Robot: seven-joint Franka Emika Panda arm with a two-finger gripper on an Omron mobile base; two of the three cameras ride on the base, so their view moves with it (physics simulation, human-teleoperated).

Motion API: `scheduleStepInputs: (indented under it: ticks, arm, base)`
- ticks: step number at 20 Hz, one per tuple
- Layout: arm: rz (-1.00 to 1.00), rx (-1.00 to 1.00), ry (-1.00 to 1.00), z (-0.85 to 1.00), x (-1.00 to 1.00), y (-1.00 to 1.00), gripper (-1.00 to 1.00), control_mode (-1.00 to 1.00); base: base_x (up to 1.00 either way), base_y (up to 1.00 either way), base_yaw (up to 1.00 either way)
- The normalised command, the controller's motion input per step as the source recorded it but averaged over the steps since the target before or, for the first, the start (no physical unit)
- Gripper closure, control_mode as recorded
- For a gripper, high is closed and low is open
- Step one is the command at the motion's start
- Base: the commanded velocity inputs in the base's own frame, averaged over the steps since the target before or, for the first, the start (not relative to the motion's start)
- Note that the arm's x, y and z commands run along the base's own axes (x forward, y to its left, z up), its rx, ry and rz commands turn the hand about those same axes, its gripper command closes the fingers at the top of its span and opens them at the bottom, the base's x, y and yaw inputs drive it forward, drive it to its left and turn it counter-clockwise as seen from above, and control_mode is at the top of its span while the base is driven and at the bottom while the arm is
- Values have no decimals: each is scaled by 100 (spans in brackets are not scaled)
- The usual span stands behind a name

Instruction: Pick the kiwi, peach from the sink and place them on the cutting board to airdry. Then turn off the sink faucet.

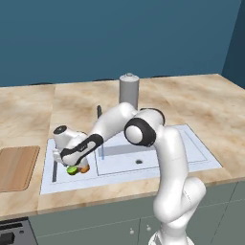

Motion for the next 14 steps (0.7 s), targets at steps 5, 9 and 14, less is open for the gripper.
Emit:
scheduleStepInputs:
  ticks: [5,9,14]
  arm:
    - [-8,0,1,-23,-3,-3,-100,-100]
    - [-8,0,0,-31,0,-1,-100,-100]
    - [-7,0,0,-30,0,0,-100,-100]
  base:
    - [0,0,0]
    - [0,0,0]
    - [0,0,0]
